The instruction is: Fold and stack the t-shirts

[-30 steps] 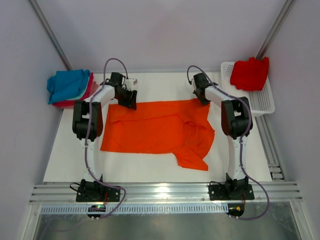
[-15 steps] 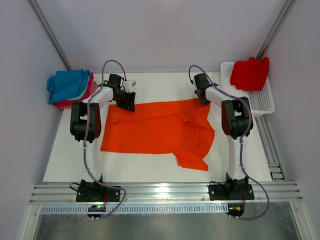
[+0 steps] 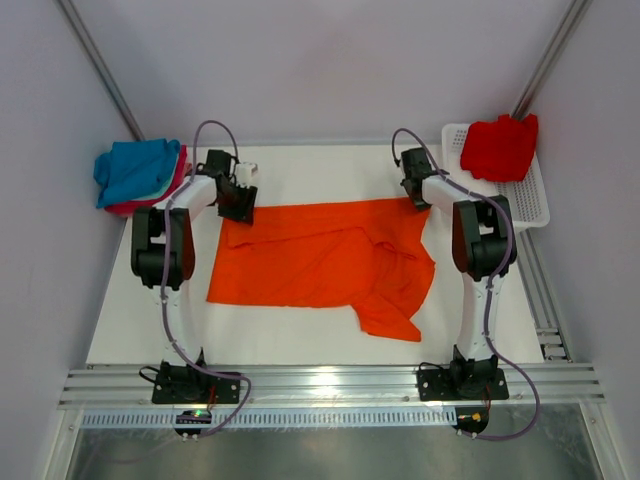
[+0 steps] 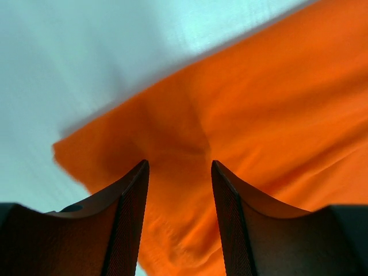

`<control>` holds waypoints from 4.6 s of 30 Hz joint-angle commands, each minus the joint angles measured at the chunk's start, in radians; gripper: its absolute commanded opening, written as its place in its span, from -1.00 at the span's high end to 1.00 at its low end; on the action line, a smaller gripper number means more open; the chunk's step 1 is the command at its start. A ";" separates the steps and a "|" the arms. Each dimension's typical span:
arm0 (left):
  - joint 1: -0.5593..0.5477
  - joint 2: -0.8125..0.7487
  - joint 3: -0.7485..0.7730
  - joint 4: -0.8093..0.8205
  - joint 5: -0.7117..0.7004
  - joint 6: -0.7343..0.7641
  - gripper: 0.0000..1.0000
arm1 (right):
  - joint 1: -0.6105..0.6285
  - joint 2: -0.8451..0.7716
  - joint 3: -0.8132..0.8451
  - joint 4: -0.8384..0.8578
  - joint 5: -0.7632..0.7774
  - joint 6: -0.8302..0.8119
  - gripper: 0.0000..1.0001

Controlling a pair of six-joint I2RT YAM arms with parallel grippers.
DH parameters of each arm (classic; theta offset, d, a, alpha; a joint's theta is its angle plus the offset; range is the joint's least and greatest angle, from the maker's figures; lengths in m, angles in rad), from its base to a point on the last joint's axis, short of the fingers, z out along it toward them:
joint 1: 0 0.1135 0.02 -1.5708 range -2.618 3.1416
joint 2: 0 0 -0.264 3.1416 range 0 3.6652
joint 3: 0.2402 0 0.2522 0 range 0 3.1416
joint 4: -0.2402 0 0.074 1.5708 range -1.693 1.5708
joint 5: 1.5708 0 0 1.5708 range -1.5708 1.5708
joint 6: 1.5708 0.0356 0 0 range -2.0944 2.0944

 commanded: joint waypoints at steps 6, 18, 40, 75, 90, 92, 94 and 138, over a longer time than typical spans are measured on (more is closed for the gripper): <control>0.011 -0.109 -0.048 0.013 -0.152 0.038 0.01 | -0.015 -0.168 -0.019 0.029 0.020 0.013 0.37; 0.011 -0.302 -0.190 0.171 -0.456 -0.048 0.01 | -0.013 -0.538 -0.096 -0.065 -0.299 0.021 0.14; 0.011 -0.714 -0.426 -0.248 0.207 0.297 0.01 | -0.012 -1.021 -0.657 -0.238 -0.681 -0.281 -0.06; 0.005 -0.804 -0.764 -0.027 -0.246 0.103 -0.07 | -0.012 -1.073 -0.944 -0.273 -0.692 -0.289 -0.32; 0.007 -0.614 -0.726 -0.076 -0.359 0.100 -0.02 | -0.012 -1.013 -0.944 -0.292 -0.695 -0.292 -0.32; 0.007 -0.607 -0.723 -0.081 -0.353 0.098 -0.01 | -0.012 -1.003 -0.941 -0.292 -0.692 -0.289 -0.32; 0.007 -0.605 -0.721 -0.082 -0.344 0.098 -0.01 | -0.012 -0.995 -0.938 -0.295 -0.697 -0.289 -0.32; 0.007 -0.539 -0.668 -0.128 -0.273 0.113 0.36 | 0.121 -0.895 -0.777 -0.634 -0.827 -0.582 -0.33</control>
